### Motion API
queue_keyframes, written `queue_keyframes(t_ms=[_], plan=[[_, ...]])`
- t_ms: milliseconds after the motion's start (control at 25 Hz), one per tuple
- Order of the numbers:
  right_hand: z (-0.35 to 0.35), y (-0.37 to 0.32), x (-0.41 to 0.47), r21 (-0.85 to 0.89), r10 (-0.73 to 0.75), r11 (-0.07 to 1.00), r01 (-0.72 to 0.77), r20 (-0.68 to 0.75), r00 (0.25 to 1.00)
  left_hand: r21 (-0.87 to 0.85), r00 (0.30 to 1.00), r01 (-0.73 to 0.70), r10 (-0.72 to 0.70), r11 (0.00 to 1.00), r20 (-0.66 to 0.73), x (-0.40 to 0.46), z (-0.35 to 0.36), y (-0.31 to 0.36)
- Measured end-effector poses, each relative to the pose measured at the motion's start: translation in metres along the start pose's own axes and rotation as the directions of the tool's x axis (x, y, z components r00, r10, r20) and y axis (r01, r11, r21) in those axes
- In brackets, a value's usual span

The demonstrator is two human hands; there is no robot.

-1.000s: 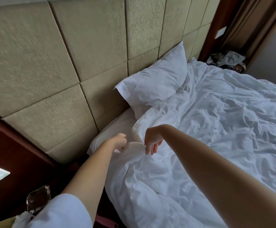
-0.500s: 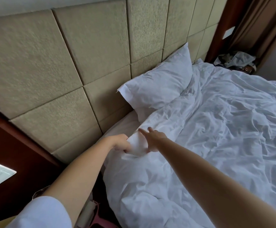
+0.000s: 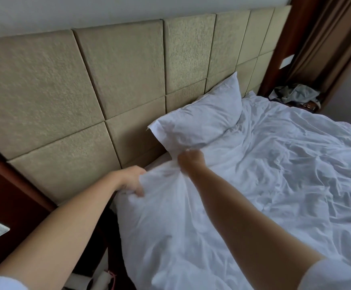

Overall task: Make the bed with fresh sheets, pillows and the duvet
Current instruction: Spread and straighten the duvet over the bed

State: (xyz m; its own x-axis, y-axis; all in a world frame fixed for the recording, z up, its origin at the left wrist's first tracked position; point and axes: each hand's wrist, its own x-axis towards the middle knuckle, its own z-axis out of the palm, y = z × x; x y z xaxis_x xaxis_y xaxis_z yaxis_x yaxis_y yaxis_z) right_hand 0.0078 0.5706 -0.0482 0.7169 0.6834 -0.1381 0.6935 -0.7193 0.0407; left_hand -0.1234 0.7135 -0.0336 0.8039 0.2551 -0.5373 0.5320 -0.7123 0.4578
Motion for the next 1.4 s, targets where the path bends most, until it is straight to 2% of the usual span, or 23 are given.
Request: queue_keyframes(t_ms=[40,80,120,160,200,240,280,320,360,400,480,520,600,640,680,760,840,960,1080,1280,1400], plan=[[-0.015,-0.003,0.004,0.007,0.038,0.999,-0.037,-0.107,0.994,-0.015,0.981,0.019,-0.022,1.000,-0.191,0.005,-0.008,-0.002],[-0.027,-0.007,0.004,0.042,0.069,0.997,-0.061,-0.211,0.975,-0.020,0.925,0.052,-0.056,0.998,-0.376,0.010,-0.014,-0.003],[-0.029,-0.007,0.010,0.012,0.053,0.999,-0.052,-0.289,0.956,0.006,0.854,0.106,-0.089,0.994,-0.513,0.015,-0.017,-0.003],[-0.029,-0.006,0.013,0.043,0.063,0.998,-0.052,-0.302,0.951,0.064,0.806,0.188,-0.116,0.980,-0.580,0.018,-0.016,-0.003],[-0.020,-0.007,0.018,0.065,0.044,0.997,-0.029,-0.231,0.972,0.149,0.808,0.271,-0.140,0.951,-0.572,0.020,-0.014,-0.004],[-0.006,-0.011,0.019,0.084,-0.001,0.996,0.008,-0.078,0.997,0.254,0.855,0.337,-0.182,0.907,-0.485,0.022,-0.009,-0.006],[0.009,-0.017,0.019,0.069,-0.065,0.996,0.056,0.139,0.988,0.372,0.912,0.362,-0.241,0.855,-0.333,0.020,-0.003,-0.010],[0.024,-0.024,0.017,0.048,-0.103,0.995,0.092,0.334,0.937,0.467,0.940,0.340,-0.290,0.816,-0.177,0.016,0.003,-0.016],[0.035,-0.032,0.015,0.014,-0.121,0.992,0.128,0.437,0.891,0.513,0.944,0.306,-0.327,0.802,-0.051,0.010,0.006,-0.023],[0.041,-0.037,0.017,0.007,-0.128,0.990,0.140,0.459,0.879,0.512,0.936,0.293,-0.352,0.807,0.019,0.007,0.007,-0.031],[0.034,-0.046,0.022,0.070,-0.176,0.984,0.162,0.324,0.929,0.435,0.927,0.323,-0.374,0.840,0.033,0.006,0.003,-0.048],[0.022,-0.049,0.025,0.094,-0.191,0.980,0.177,0.174,0.966,0.369,0.930,0.348,-0.368,0.862,-0.018,0.008,-0.002,-0.052],[-0.006,-0.057,0.037,0.127,-0.173,0.973,0.192,-0.146,0.974,0.201,0.884,0.432,-0.369,0.879,-0.286,0.017,-0.020,-0.050],[-0.014,-0.059,0.043,0.169,-0.143,0.968,0.186,-0.236,0.961,0.157,0.831,0.465,-0.368,0.871,-0.417,0.021,-0.028,-0.045],[-0.017,-0.060,0.049,0.202,-0.127,0.963,0.179,-0.248,0.960,0.152,0.781,0.504,-0.374,0.850,-0.500,0.024,-0.032,-0.042],[-0.007,-0.064,0.059,0.205,-0.198,0.956,0.208,-0.068,0.978,0.164,0.738,0.564,-0.404,0.809,-0.541,0.031,-0.028,-0.050],[0.021,-0.070,0.064,0.187,-0.283,0.949,0.254,0.153,0.947,0.196,0.742,0.605,-0.456,0.772,-0.492,0.033,-0.012,-0.071],[0.066,-0.080,0.065,0.102,-0.282,0.959,0.264,0.288,0.915,0.274,0.777,0.604,-0.476,0.749,-0.412,0.046,0.017,-0.099],[0.099,-0.083,0.066,-0.020,-0.258,0.959,0.284,0.360,0.896,0.313,0.816,0.565,-0.461,0.763,-0.349,0.065,0.040,-0.106],[0.152,-0.082,0.083,0.097,-0.125,0.990,0.098,0.333,0.935,0.371,0.870,0.459,-0.324,0.807,-0.372,0.094,0.064,-0.132],[0.151,-0.078,0.093,0.091,-0.089,0.994,0.062,0.327,0.941,0.467,0.903,0.410,-0.277,0.783,-0.327,0.095,0.070,-0.132]])
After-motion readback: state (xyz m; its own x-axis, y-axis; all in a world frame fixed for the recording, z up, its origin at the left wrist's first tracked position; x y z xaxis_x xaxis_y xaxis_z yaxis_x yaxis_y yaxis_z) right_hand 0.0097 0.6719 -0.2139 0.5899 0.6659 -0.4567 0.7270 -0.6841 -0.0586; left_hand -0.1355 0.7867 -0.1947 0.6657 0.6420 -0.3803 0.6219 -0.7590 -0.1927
